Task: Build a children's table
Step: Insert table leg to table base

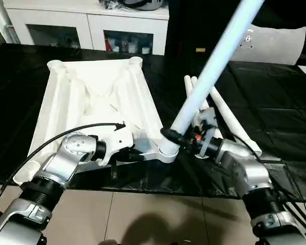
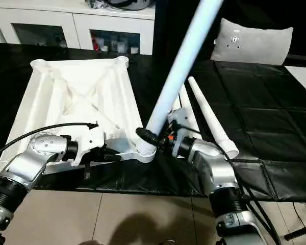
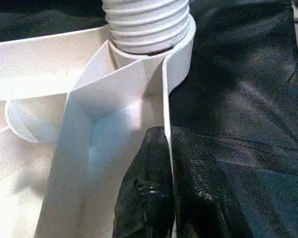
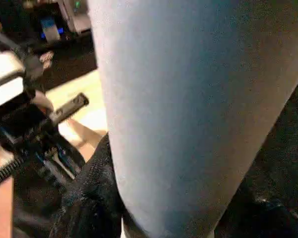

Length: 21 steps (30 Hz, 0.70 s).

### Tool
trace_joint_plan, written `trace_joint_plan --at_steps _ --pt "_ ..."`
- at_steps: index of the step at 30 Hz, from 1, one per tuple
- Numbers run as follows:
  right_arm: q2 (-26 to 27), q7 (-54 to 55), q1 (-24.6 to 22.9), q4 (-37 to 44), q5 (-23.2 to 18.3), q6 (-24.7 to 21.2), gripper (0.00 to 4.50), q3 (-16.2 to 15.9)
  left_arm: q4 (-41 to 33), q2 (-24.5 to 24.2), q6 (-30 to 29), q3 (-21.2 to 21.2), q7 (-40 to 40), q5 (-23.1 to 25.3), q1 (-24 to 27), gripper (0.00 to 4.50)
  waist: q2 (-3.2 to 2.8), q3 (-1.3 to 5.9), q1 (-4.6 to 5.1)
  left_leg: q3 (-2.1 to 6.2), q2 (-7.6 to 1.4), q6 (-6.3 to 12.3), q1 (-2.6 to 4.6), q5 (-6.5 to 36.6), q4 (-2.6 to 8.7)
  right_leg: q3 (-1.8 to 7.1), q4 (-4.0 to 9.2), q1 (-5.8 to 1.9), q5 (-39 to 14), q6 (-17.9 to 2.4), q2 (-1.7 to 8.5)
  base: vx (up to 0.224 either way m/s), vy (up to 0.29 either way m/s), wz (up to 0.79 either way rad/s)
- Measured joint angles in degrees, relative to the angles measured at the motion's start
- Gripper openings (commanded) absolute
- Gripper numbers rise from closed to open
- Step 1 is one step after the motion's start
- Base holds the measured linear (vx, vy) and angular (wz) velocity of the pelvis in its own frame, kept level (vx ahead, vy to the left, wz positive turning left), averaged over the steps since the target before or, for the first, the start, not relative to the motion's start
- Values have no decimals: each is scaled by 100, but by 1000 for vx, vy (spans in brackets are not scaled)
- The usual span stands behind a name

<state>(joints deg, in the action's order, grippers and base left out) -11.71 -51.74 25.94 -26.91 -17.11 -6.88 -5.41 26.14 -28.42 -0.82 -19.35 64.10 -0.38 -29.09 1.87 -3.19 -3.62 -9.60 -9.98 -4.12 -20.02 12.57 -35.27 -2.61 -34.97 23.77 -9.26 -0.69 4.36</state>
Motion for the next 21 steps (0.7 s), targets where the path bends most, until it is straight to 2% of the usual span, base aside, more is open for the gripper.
trace_joint_plan --at_steps 5,13,21 --pt "-31 39 131 -47 378 262 190 -278 68 -24 30 23 2 26 -4 0 -30 -4 41 4 1 0 3 0 1 -1 3 -8 -4 7 0 0 0 0" --pt "-164 -285 546 -317 572 123 190 -578 315 -42 203 4 154 69 -144 0 -33 -4 64 7 1 0 2 0 4 -3 10 -7 -4 7 -1 0 0 0" --pt "-128 -387 723 -547 594 101 190 -621 425 -69 213 -5 192 85 -219 0 -25 2 65 5 1 0 9 0 39 -6 8 -17 -4 7 -1 0 0 0"
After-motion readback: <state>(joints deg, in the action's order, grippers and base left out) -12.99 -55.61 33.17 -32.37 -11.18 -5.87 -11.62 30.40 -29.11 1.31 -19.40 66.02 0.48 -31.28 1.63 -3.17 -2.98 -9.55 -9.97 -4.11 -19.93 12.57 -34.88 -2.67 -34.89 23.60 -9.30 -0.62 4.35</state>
